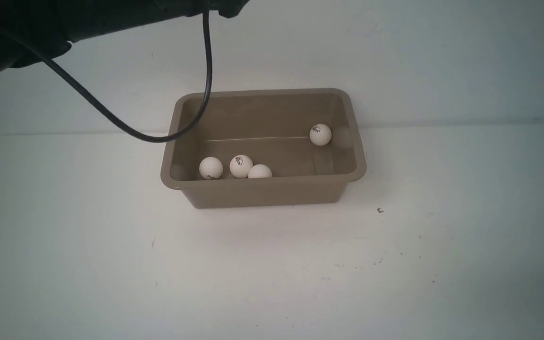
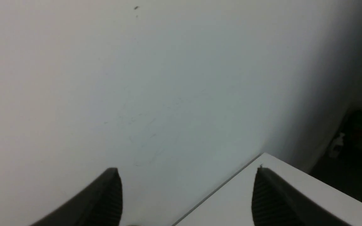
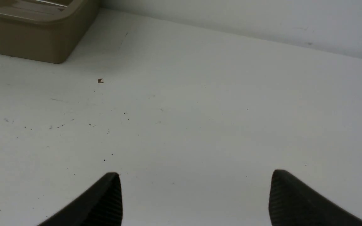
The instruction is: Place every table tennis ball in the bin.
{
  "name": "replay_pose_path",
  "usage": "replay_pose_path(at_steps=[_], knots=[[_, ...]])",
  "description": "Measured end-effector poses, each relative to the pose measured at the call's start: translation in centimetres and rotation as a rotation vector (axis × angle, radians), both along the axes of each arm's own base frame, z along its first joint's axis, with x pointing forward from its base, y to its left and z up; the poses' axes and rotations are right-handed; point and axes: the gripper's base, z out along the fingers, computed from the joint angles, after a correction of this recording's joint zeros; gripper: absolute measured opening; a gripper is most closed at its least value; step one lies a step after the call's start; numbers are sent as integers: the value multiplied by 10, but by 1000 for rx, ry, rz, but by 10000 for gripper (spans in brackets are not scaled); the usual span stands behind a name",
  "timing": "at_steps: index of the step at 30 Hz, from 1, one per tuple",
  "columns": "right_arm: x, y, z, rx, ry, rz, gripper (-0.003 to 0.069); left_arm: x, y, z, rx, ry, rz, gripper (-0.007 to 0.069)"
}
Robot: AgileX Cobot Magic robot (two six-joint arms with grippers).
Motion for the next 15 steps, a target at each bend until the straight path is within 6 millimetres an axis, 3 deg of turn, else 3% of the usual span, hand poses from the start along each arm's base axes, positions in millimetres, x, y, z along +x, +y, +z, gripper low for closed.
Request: replay_pose_path(at_steps=[10, 15], knots=[[0, 0, 0, -2, -2, 1, 568, 0, -4, -3, 11, -8, -29, 499], [0, 0, 0, 0, -3, 2, 568, -12, -21, 28, 63, -178, -70, 499]])
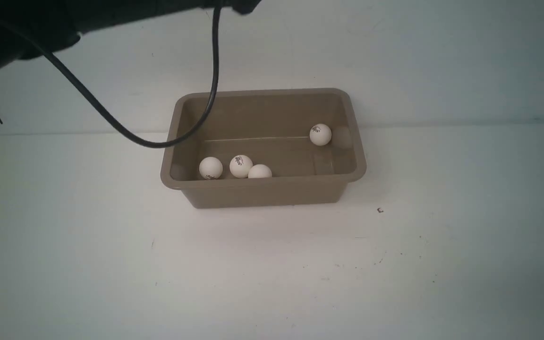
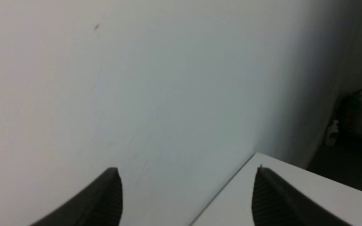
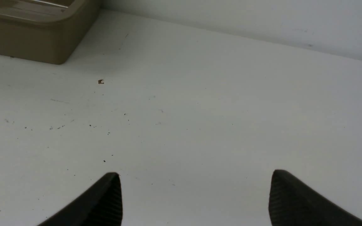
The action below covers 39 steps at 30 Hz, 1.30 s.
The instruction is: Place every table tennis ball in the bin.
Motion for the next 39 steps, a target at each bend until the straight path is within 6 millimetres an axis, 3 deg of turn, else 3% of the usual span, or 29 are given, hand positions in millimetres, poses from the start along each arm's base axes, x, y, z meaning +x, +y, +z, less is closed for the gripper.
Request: replay_pose_path(at_steps=[4, 7, 14, 15, 18, 23, 26, 30, 31, 33, 36, 39], knots=[[0, 0, 0, 0, -1, 1, 568, -15, -12, 35, -6, -111, 30, 499], [0, 0, 0, 0, -1, 1, 568, -23, -21, 56, -33, -123, 148, 499], [0, 0, 0, 0, -1, 1, 568, -28, -14, 46, 96, 52, 203, 499], [0, 0, 0, 0, -1, 1, 568, -36, -6, 41, 198, 145, 193, 499], [0, 0, 0, 0, -1, 1, 568, -51, 16, 36, 290, 363, 249, 499], [0, 0, 0, 0, -1, 1, 568, -85, 56, 43, 429, 555, 396, 499], [0, 0, 0, 0, -1, 1, 568, -125, 75, 67, 476, 529, 468, 499], [0, 0, 0, 0, -1, 1, 568, -203, 102, 113, 437, 355, 559, 499], [0, 0, 0, 0, -1, 1, 568, -237, 112, 127, 401, 281, 587, 499], [0, 0, 0, 0, -1, 1, 568, -288, 126, 141, 340, 196, 625, 499], [0, 0, 0, 0, -1, 1, 568, -348, 145, 139, 258, 111, 678, 499], [0, 0, 0, 0, -1, 1, 568, -391, 160, 106, 182, 71, 736, 499]])
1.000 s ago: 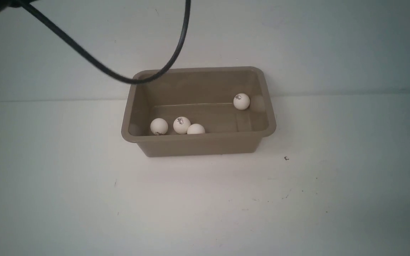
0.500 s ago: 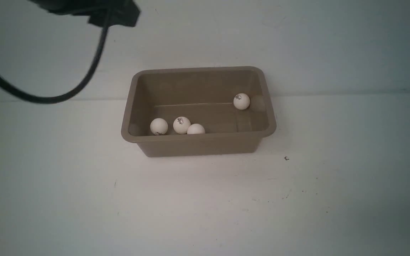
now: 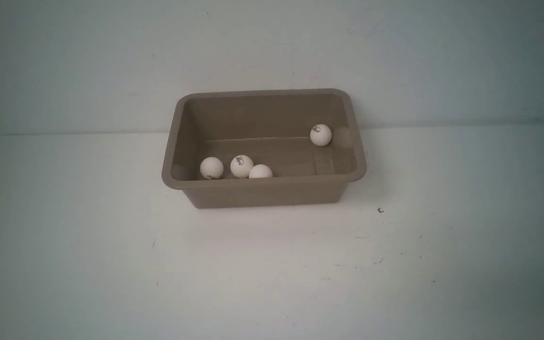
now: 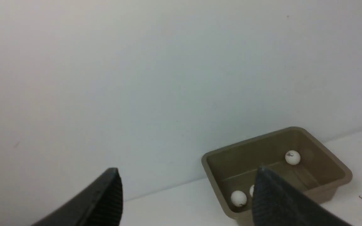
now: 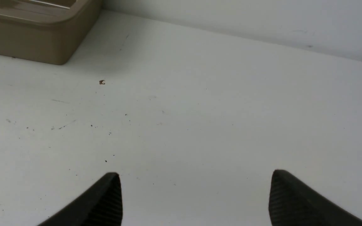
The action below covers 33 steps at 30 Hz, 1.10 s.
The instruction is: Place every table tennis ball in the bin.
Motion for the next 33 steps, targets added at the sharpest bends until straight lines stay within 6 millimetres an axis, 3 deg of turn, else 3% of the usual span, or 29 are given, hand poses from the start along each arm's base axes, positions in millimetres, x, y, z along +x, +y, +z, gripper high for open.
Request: replay_pose_path(at_steps=[1, 2, 5, 8, 9, 11, 14, 24, 30, 33], knots=[[0, 0, 0, 0, 0, 0, 568, -11, 4, -12, -20, -44, 9, 499], [0, 0, 0, 0, 0, 0, 568, -9, 4, -23, -25, -36, 16, 499], [0, 0, 0, 0, 0, 0, 568, -8, 3, -89, -72, -147, 17, 499], [0, 0, 0, 0, 0, 0, 568, 16, -4, -149, -80, -136, -2, 499], [0, 0, 0, 0, 0, 0, 568, 17, -5, -152, -83, -148, -5, 499], [0, 0, 0, 0, 0, 0, 568, 39, -12, -197, -82, -68, -15, 499], [0, 0, 0, 0, 0, 0, 568, 57, -17, -237, -80, 45, -15, 499], [0, 0, 0, 0, 0, 0, 568, 73, -21, -303, -49, 194, -6, 499], [0, 0, 0, 0, 0, 0, 568, 73, -16, -335, -106, 255, 93, 499], [0, 0, 0, -1, -1, 0, 568, 73, -13, -341, -139, 267, 157, 499]])
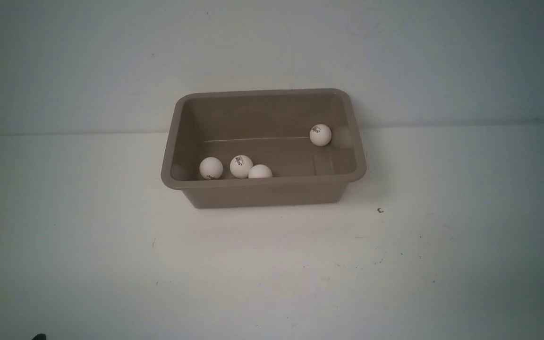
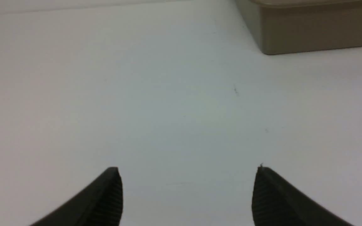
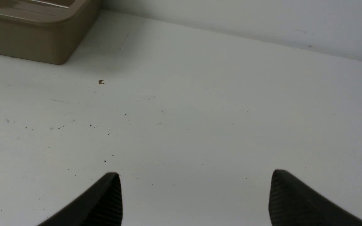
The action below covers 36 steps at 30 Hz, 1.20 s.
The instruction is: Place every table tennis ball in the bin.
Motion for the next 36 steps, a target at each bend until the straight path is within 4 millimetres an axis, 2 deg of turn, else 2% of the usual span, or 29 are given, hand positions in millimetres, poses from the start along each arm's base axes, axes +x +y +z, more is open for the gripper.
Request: replay_pose_path(at_steps=[12, 24, 36], knots=[[0, 0, 0, -1, -1, 0, 568, -2, 4, -4, 52, 34, 43, 499], [0, 0, 0, -1, -1, 0, 568, -11, 5, 0, 84, -64, 37, 499], [0, 0, 0, -2, -1, 0, 568, -11, 5, 0, 86, -68, 37, 499]])
